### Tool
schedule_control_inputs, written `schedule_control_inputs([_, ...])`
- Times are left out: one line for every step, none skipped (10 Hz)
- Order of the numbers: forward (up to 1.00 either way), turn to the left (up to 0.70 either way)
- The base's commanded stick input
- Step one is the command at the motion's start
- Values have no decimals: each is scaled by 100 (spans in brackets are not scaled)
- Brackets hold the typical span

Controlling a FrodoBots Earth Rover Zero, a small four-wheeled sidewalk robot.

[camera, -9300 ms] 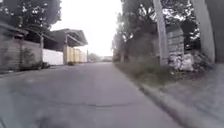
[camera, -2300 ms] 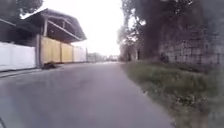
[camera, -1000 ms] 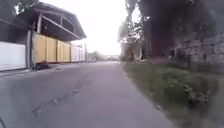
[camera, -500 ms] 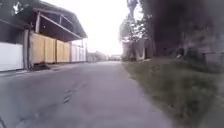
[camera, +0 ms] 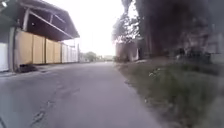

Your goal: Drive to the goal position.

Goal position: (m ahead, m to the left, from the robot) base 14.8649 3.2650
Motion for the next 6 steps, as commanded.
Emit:
schedule_control_inputs([100,0])
schedule_control_inputs([100,0])
schedule_control_inputs([100,0])
schedule_control_inputs([100,0])
schedule_control_inputs([100,0])
schedule_control_inputs([100,0])
